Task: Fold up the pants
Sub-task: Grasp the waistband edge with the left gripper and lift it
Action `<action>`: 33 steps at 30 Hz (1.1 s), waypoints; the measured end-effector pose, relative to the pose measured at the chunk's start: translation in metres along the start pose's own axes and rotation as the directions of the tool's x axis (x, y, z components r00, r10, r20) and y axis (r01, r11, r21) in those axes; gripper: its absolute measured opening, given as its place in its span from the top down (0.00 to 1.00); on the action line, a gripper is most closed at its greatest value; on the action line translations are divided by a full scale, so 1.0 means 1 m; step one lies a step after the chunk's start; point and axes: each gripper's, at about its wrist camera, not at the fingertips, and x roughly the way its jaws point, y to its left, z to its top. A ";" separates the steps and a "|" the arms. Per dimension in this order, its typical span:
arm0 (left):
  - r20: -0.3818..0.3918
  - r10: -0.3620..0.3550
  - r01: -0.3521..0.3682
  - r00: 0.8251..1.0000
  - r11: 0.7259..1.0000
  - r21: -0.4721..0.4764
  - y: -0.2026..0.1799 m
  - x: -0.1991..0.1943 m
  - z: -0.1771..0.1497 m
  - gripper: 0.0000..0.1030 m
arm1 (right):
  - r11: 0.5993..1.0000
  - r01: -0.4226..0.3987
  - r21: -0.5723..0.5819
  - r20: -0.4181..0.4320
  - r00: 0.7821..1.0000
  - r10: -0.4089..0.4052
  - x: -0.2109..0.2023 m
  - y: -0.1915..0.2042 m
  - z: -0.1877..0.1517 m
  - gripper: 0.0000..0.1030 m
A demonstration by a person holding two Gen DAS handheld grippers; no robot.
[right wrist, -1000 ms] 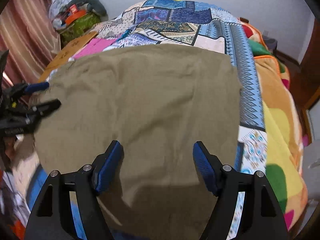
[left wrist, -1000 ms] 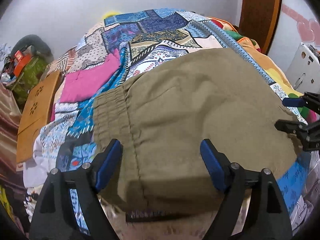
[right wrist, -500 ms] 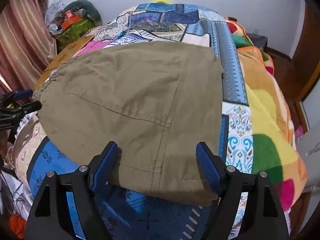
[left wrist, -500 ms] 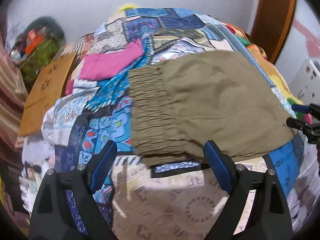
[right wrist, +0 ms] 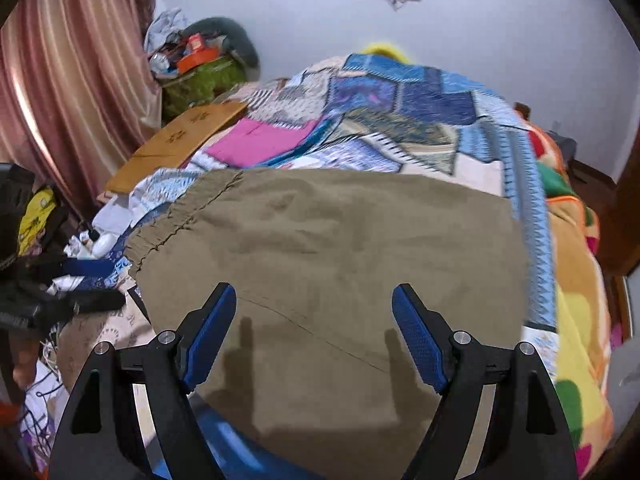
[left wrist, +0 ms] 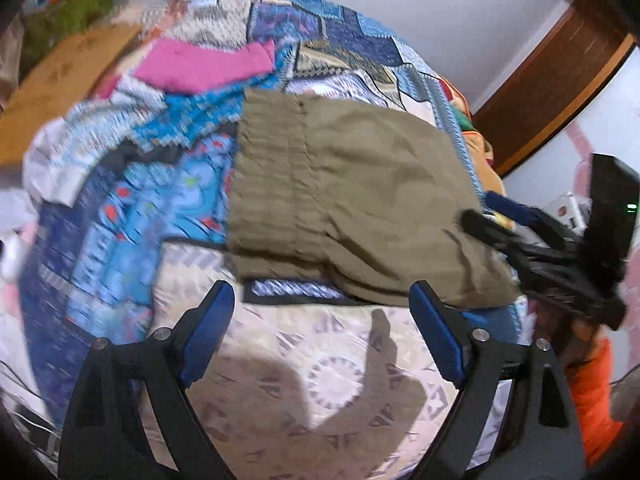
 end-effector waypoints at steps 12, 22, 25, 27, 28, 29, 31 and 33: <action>-0.003 -0.216 0.213 0.976 0.964 -0.158 0.014 0.031 0.023 0.09 | 0.998 -0.060 0.015 -0.082 0.995 0.061 0.033 0.004 -0.018 0.24; 0.052 -0.064 0.071 0.997 0.987 -0.144 0.011 0.031 0.042 0.63 | 0.997 -0.070 0.025 -0.061 0.996 0.072 0.026 0.001 -0.023 0.24; 0.119 0.082 -0.075 0.990 0.996 -0.058 0.000 0.020 0.040 0.64 | 0.997 -0.066 0.047 -0.053 0.996 0.069 0.017 -0.005 -0.024 0.24; 0.164 0.165 -0.160 0.973 0.986 -0.041 0.000 0.010 0.039 0.64 | 0.997 -0.030 0.065 -0.043 0.999 0.033 0.007 -0.012 -0.027 0.24; 0.176 0.184 -0.179 0.967 0.983 -0.043 0.003 0.005 0.038 0.64 | 0.997 -0.013 0.074 -0.034 0.999 0.016 0.000 -0.018 -0.029 0.24; 0.188 0.202 -0.197 0.961 0.979 -0.045 0.005 0.001 0.037 0.64 | 0.997 -0.001 0.082 -0.028 1.000 0.004 -0.004 -0.022 -0.031 0.24; 0.211 0.252 -0.248 0.944 0.968 -0.043 0.013 -0.010 0.034 0.64 | 0.993 0.047 0.108 -0.014 0.999 -0.046 -0.019 -0.037 -0.039 0.24; 0.230 0.301 -0.300 0.925 0.953 -0.038 0.017 -0.019 0.031 0.64 | 0.987 0.073 0.140 -0.020 0.997 -0.071 -0.028 -0.050 -0.046 0.24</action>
